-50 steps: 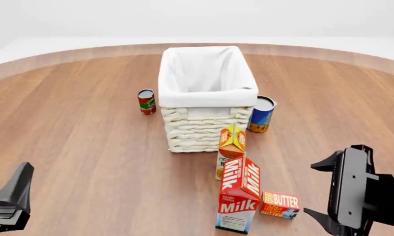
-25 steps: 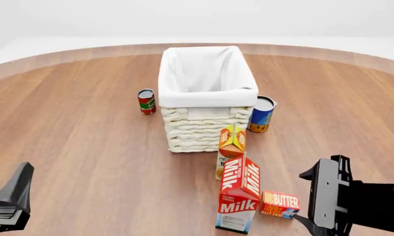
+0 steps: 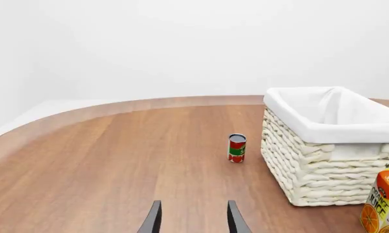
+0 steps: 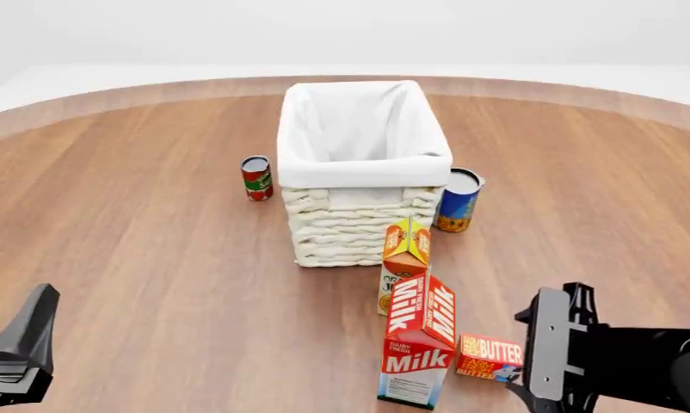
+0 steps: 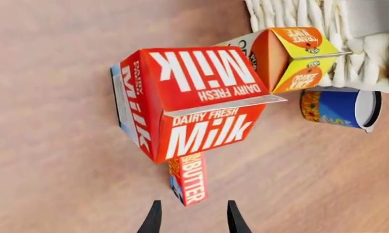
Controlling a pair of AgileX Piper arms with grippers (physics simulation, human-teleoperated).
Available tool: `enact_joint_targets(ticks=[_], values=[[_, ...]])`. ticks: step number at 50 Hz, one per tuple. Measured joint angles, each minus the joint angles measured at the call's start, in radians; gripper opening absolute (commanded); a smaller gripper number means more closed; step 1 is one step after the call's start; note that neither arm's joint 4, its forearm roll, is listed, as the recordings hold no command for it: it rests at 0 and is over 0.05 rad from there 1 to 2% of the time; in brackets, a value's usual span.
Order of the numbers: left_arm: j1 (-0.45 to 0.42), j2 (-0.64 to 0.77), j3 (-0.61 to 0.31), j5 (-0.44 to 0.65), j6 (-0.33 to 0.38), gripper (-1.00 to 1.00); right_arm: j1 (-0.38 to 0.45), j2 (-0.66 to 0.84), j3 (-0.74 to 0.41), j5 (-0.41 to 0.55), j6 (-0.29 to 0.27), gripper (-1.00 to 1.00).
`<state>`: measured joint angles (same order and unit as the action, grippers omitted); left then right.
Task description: Pick up the butter and put it in the basket.
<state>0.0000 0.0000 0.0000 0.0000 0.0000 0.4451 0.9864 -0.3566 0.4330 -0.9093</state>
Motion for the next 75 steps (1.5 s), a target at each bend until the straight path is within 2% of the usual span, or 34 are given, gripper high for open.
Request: enact_joint_targets(ticks=[30,44,45,60,75], values=[[0.0,0.0,0.0,0.0,0.0,1.0,-0.017,0.186,0.051,-0.198,0.002,1.0],[0.0,0.0,0.0,0.0,0.0,1.0,-0.009,0.244,0.062,-0.261,0.013,1.0],[0.0,0.0,0.0,0.0,0.0,1.0,-0.009,0.247,0.062,-0.264,0.013,-1.0],[0.0,0.0,0.0,0.0,0.0,1.0,-0.015,0.238,0.063,-0.279,0.005,-1.0],[0.0,0.0,0.0,0.0,0.0,1.0,-0.03,0.209,0.055,-0.233,-0.019,-1.0]])
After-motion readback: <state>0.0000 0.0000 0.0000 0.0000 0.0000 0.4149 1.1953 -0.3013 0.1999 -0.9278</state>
